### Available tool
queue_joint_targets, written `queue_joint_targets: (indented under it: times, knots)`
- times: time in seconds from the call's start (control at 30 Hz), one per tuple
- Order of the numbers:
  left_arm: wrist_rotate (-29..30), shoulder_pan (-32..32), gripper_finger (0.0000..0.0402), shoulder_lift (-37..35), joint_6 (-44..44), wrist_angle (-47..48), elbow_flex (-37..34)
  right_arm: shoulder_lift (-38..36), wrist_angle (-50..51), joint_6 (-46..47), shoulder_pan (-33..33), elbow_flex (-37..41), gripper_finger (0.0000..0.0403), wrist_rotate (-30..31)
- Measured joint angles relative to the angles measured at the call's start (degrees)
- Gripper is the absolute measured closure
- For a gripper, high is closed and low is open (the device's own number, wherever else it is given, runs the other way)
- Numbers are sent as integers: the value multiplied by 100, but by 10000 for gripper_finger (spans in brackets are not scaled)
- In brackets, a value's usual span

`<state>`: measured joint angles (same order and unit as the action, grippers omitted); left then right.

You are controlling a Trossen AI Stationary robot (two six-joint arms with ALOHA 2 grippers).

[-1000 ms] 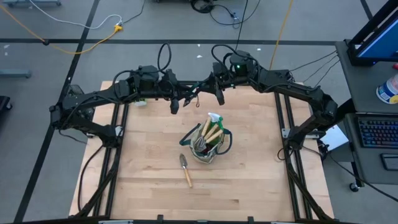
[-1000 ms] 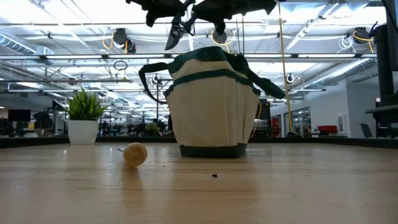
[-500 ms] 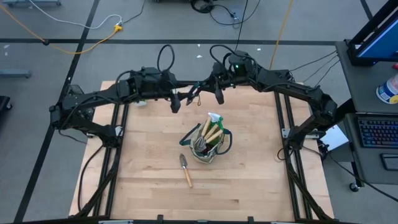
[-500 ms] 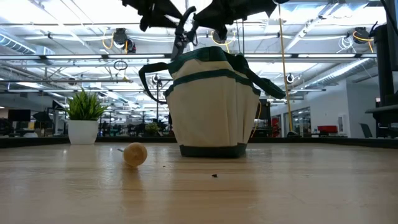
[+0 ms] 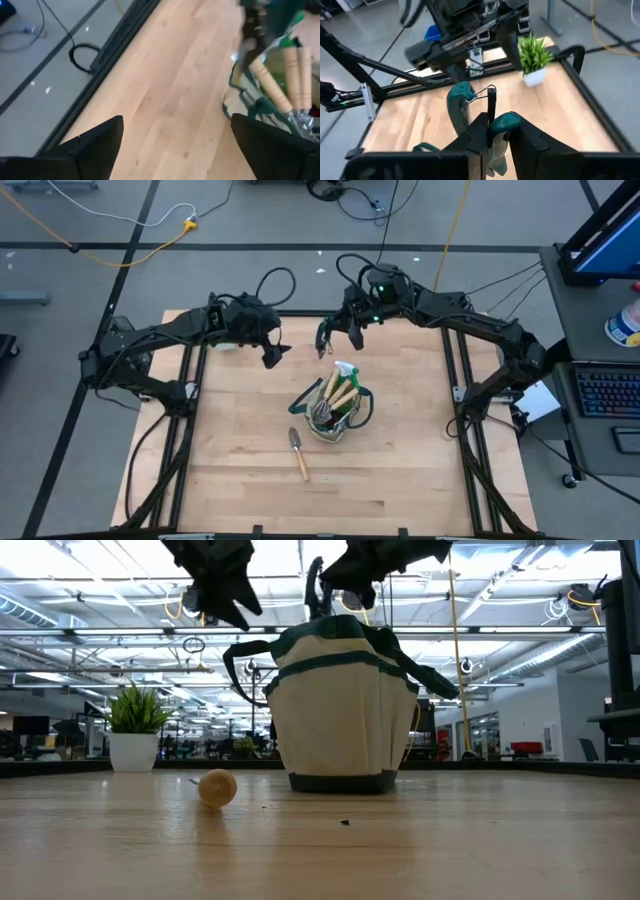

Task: Pick & Place Garden tools in Gardening bag
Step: Put the green shear scissors into the gardening bag

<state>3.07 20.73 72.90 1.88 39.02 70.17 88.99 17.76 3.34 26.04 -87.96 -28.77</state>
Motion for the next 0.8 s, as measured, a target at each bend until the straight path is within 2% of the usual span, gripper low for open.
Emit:
queue_joint_targets:
  times: [0.27, 0.5, 0.6, 0.8]
  knots:
    - [3, 152, 15, 0, 35, 137, 0, -374, 887, 564, -339, 7, 359, 0]
    - [-2, 198, 25, -84, 66, -68, -377, -463, 786, 1240, -760, 2, 361, 97]
    - [-96, 162, 27, -251, 156, -368, -748, -461, 873, 1747, -982, 2, 361, 470]
    - [-164, 166, 20, -1030, 282, -1005, -1692, -461, 1199, 2848, -1504, 2, 361, 1748]
